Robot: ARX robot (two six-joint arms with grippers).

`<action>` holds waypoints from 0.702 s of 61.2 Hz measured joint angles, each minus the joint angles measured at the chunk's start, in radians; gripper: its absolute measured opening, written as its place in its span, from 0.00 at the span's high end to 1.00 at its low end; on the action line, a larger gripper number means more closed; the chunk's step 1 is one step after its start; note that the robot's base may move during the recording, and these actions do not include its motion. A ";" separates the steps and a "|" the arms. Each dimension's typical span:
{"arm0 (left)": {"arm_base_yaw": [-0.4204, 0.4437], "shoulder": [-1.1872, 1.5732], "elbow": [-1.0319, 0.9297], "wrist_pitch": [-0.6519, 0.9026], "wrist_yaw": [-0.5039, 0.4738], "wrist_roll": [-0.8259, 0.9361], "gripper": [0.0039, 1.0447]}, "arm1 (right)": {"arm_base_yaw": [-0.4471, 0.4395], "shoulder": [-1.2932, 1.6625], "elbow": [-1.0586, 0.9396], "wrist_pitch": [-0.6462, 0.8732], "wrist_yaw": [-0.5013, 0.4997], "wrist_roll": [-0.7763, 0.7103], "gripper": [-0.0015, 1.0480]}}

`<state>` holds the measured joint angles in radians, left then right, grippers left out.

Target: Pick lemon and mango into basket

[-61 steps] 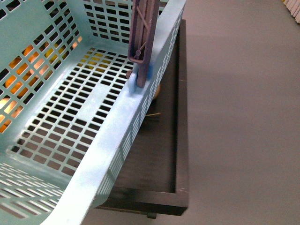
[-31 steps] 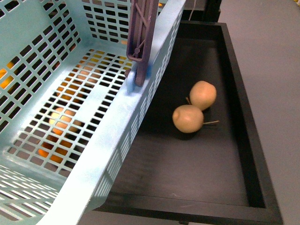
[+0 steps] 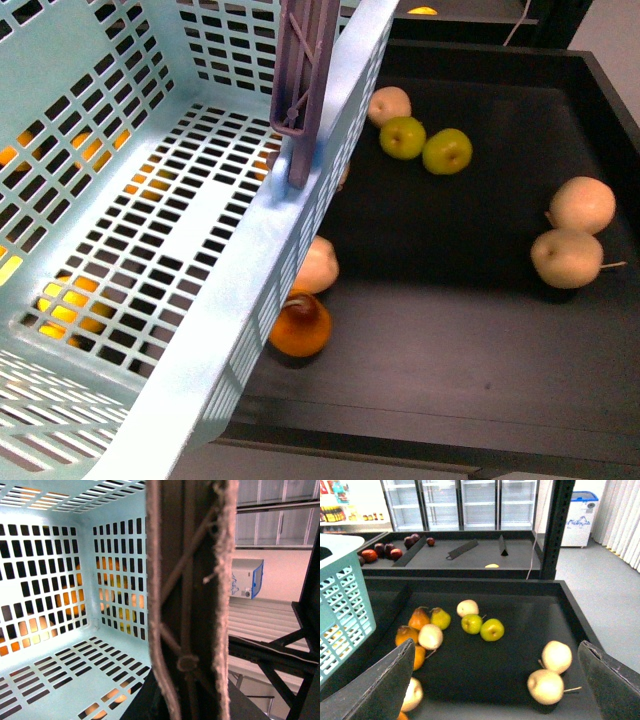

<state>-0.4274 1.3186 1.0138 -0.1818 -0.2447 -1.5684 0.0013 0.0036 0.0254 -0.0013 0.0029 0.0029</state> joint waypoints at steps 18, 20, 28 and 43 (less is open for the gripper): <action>0.000 0.000 0.000 0.000 -0.001 0.000 0.95 | 0.000 0.000 0.000 0.000 0.000 0.000 0.08; 0.000 0.000 0.000 0.000 0.000 0.000 0.95 | 0.000 0.000 0.000 0.000 -0.002 0.000 0.08; 0.000 0.000 0.000 0.000 -0.001 0.000 0.95 | 0.000 0.000 0.000 0.000 -0.002 0.000 0.08; 0.000 0.000 0.000 0.000 -0.002 0.000 0.95 | 0.000 0.000 0.000 0.000 0.001 0.000 0.08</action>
<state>-0.4274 1.3182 1.0138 -0.1818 -0.2470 -1.5684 0.0013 0.0040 0.0254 -0.0013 0.0036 0.0029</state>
